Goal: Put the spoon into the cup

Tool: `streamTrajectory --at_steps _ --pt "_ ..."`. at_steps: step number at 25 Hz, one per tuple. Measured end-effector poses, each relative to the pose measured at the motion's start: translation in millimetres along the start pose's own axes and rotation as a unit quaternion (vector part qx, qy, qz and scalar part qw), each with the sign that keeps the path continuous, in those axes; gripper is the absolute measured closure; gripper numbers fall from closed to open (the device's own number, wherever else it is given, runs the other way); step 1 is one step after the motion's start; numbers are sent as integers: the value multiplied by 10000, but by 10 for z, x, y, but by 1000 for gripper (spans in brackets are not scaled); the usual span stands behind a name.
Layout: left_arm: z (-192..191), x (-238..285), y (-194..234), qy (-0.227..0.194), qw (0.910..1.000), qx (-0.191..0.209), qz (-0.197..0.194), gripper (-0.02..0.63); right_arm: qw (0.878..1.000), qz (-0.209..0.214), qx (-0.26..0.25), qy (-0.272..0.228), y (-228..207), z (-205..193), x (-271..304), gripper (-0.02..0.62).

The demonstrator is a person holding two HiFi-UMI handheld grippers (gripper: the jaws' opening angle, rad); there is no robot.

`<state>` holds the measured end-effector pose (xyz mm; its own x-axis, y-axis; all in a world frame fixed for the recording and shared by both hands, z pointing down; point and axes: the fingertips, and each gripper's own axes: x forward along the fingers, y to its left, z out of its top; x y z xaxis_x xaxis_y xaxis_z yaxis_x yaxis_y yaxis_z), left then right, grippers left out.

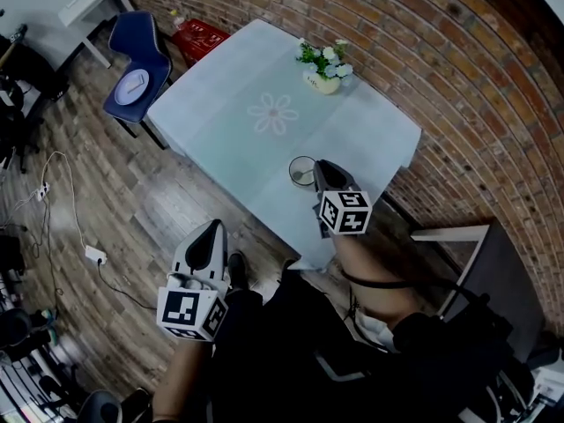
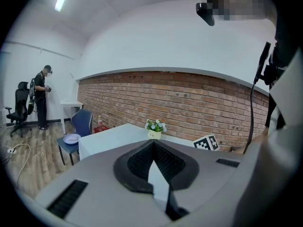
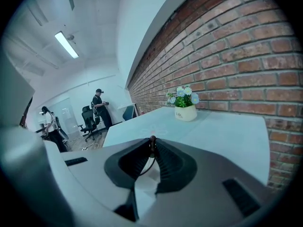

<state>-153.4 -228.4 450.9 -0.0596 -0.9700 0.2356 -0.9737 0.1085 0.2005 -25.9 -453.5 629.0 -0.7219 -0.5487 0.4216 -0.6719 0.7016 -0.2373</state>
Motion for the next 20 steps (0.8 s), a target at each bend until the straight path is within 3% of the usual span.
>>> streamTrajectory --at_steps 12,15,20 --pt "17 1 53 41 9999 21 -102 595 9997 -202 -139 40 -35 -17 2 541" --pt "18 6 65 52 9999 30 -158 595 9995 -248 -145 104 -54 -41 8 468" --pt "76 0 103 68 9996 38 -284 595 9989 -398 -236 27 -37 77 -80 462"
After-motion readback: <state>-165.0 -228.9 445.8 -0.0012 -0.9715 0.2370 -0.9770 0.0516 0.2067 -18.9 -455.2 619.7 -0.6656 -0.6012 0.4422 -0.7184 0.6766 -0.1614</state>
